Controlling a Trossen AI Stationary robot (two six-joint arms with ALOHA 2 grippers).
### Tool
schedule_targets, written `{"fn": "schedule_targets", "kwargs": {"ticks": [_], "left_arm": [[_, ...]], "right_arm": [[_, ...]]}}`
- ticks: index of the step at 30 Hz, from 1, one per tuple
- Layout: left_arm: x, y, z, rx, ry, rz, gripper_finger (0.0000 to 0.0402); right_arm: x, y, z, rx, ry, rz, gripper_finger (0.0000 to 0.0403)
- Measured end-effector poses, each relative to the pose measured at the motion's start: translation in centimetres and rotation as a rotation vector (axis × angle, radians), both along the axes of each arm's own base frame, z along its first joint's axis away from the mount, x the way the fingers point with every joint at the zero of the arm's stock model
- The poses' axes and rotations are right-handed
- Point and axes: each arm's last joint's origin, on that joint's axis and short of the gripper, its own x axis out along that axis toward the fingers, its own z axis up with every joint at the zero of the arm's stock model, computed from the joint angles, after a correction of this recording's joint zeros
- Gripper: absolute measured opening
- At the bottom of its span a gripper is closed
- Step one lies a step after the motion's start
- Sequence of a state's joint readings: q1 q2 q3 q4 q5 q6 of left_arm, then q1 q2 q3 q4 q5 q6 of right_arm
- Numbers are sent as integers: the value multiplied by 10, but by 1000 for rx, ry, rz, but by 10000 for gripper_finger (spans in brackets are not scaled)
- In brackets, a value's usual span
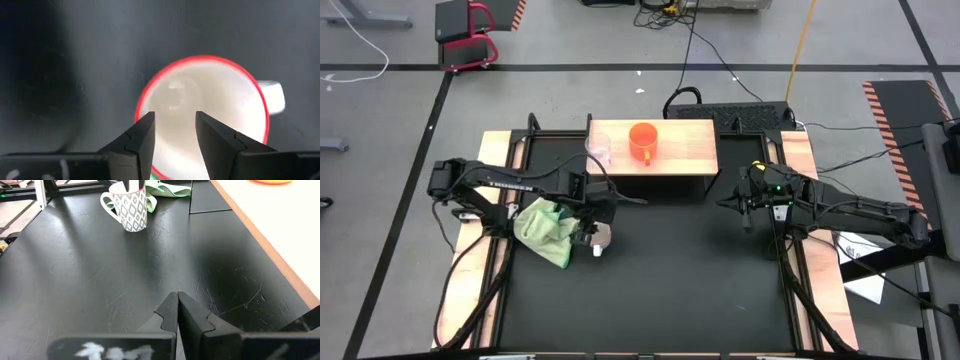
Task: Stack small to large cups/mugs on shelf
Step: Put the white patterned mug on the shelf
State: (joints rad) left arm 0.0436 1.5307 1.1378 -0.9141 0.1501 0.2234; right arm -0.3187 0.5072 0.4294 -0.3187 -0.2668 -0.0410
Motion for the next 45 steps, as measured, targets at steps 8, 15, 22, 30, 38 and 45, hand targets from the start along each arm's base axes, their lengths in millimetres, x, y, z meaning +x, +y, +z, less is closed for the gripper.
{"fn": "schedule_targets", "kwargs": {"ticks": [8,15,22,30,38,45], "left_arm": [[3,1,-3,20,-2,-32,141],[2,1,3,23,-6,-38,141],[2,1,3,40,-8,-67,141],[0,1,6,49,9,-76,141],[5,2,24,71,-21,-76,141],[4,3,24,87,-19,-85,141]], "right_arm": [[0,0,0,2,0,-1,0],[0,0,0,1,0,-1,0],[0,0,0,0,-1,0,0],[0,0,0,0,-1,0,0],[0,0,0,0,0,0,0],[0,0,0,-1,0,0,0]]}}
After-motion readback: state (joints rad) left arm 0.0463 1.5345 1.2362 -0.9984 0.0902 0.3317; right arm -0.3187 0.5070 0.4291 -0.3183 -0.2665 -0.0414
